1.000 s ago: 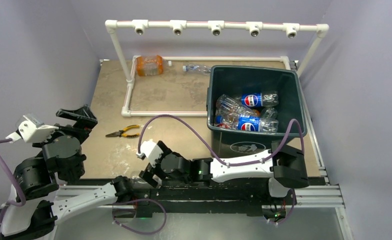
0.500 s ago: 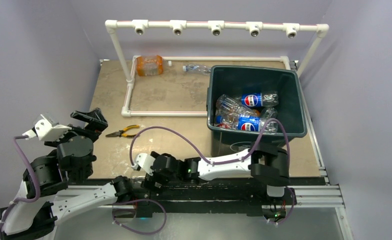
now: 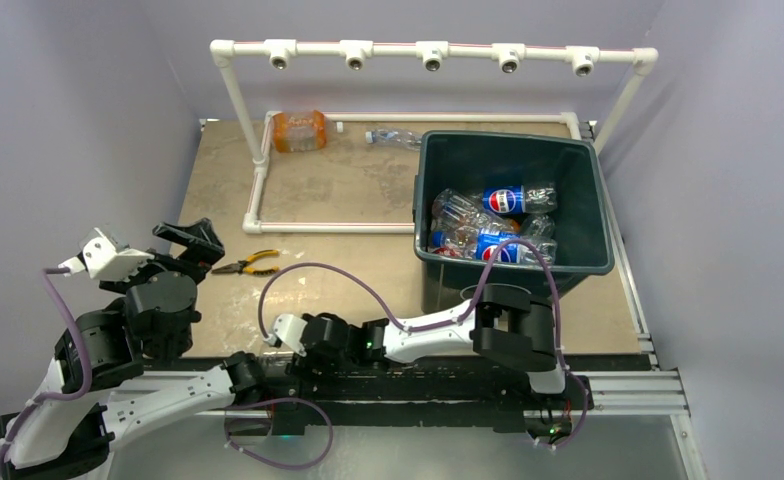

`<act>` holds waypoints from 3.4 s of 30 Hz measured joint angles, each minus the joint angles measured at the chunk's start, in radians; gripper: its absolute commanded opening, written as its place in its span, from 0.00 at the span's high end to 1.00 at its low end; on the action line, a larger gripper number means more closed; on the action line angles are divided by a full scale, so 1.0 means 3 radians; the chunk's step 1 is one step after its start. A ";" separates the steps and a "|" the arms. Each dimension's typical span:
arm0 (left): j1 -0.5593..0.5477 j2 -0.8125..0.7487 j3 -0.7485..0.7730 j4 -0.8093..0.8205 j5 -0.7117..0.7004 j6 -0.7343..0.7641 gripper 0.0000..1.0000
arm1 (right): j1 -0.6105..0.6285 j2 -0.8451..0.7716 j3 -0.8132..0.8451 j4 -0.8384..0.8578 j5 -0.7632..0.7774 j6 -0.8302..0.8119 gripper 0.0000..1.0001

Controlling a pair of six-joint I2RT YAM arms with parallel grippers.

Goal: Put the plastic bottles in the bin
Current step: Pick up the plastic bottle from the corner of the board, then place the plastic bottle in the trash bin.

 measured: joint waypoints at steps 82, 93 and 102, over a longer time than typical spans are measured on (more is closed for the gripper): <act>0.0004 0.1357 -0.0184 0.5011 0.4766 0.1907 0.96 | 0.0039 -0.3909 -0.0579 0.0444 0.1522 -0.0315 0.01; 0.0004 0.2398 0.1116 0.4648 0.4874 0.2511 1.00 | 0.0036 -0.5021 -0.0108 0.0308 0.1671 -0.0212 0.01; 0.0004 0.3380 0.1287 0.4294 0.5032 0.2786 0.94 | 0.0039 -0.5055 -0.0253 0.0158 0.1574 -0.0226 0.01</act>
